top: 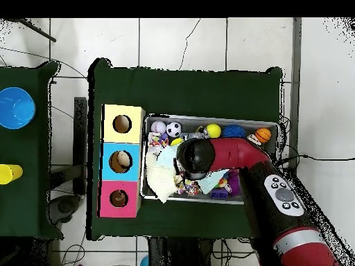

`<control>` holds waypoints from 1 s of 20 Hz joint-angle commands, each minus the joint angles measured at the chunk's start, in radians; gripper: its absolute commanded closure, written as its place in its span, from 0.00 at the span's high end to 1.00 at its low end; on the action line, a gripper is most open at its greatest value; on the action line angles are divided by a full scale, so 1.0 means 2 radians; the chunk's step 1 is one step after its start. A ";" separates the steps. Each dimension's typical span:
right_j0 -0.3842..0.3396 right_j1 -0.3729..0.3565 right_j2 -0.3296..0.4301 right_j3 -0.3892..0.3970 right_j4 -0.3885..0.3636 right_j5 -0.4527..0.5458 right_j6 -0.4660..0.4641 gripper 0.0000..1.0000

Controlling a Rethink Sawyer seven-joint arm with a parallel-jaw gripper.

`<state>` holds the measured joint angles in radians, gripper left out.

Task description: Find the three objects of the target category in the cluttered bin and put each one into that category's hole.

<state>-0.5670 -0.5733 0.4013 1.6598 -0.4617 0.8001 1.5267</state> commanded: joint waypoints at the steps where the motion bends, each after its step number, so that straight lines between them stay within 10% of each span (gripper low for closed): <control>1: -0.028 0.031 0.081 0.006 -0.007 -0.051 -0.081 1.00; 17: -0.007 0.046 0.063 -0.007 -0.035 -0.011 -0.066 1.00; 18: -0.006 0.046 0.062 -0.007 -0.037 -0.009 -0.066 0.00; 20: -0.006 0.045 0.062 -0.006 -0.038 -0.008 -0.067 0.00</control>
<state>-0.5993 -0.5247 0.4727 1.6595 -0.4797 0.7525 1.5267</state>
